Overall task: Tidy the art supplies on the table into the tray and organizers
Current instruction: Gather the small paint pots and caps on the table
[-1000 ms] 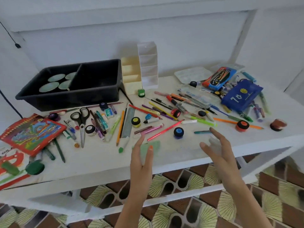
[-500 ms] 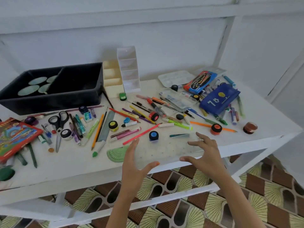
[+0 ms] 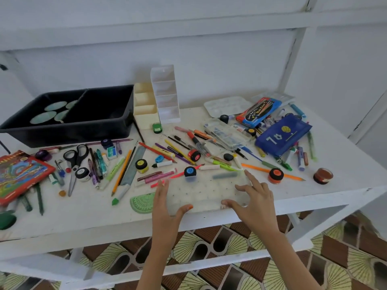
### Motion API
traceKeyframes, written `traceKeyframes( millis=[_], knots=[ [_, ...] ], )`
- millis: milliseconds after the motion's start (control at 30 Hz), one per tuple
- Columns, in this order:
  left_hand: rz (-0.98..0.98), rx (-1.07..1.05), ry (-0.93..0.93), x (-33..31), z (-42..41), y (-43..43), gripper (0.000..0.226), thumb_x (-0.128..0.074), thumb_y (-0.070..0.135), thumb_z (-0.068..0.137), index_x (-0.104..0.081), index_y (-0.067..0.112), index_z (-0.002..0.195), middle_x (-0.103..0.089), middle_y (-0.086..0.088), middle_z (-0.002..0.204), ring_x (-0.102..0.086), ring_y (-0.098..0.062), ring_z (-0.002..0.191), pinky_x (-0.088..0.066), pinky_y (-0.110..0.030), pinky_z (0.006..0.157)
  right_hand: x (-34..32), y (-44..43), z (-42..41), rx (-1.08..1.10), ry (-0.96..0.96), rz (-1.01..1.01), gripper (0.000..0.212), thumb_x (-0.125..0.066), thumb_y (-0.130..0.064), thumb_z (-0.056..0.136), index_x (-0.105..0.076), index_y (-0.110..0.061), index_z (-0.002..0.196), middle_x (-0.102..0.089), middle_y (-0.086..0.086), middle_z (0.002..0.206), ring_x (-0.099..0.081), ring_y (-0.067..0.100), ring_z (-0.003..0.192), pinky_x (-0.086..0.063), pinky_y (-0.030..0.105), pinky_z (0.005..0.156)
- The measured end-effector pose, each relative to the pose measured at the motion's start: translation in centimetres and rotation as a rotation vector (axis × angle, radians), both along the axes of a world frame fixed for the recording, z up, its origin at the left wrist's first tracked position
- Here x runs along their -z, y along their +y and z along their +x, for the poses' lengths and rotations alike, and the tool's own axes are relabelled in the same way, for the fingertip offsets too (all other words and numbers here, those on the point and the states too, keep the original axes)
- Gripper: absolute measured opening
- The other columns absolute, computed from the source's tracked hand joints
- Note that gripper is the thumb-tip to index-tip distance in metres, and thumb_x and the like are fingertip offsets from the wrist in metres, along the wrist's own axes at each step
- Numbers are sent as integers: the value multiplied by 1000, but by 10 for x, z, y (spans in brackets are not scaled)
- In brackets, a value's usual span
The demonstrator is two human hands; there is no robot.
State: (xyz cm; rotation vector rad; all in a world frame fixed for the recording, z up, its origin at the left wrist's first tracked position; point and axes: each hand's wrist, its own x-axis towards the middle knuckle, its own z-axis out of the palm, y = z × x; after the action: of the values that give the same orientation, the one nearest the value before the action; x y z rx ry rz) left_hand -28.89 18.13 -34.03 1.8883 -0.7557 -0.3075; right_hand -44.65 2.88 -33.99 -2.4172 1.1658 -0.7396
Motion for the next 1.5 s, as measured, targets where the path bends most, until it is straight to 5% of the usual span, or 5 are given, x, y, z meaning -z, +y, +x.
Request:
traceKeyframes(
  millis=[233,433,900,1267,1500],
  knots=[
    [48,-25,-136,-2,-5,4,79,-70,46,73,-31,38,141,-3,15,156,1,7,136,-13,-28,110,1,-1,-1,-34,50,34,58,-72,-57,68,-62,-25,116,-33,8,147,-33,28,127,-31,43,101],
    [8,-93,-202,-24,10,-26,49,-61,36,89,-44,23,133,-43,5,136,-34,-3,124,-29,-24,103,-21,3,13,3,-93,-162,47,-63,-53,76,-62,-23,113,-46,9,132,-33,27,122,-32,50,96],
    [551,-25,-393,-44,33,-106,36,-60,42,87,-58,12,107,-64,-4,103,-59,-21,95,-47,-32,81,-14,-3,51,-240,-123,-7,18,-65,-9,83,-67,-17,99,-60,-1,98,-47,17,100,-35,22,85],
    [91,-179,-256,-61,36,-80,18,-69,33,82,-67,16,86,-66,3,79,-60,-13,74,-49,-26,65,-40,-46,104,-322,-78,-161,25,-59,2,82,-69,-14,97,-66,2,97,-52,21,101,-40,27,90],
    [-66,-158,-82,-49,45,-65,33,-73,27,80,-68,11,109,-68,1,92,-64,-6,76,-52,-16,67,-51,-70,151,-550,432,-313,58,-56,-2,87,-41,-23,139,-42,-2,144,-28,20,136,-25,41,110]
  ],
)
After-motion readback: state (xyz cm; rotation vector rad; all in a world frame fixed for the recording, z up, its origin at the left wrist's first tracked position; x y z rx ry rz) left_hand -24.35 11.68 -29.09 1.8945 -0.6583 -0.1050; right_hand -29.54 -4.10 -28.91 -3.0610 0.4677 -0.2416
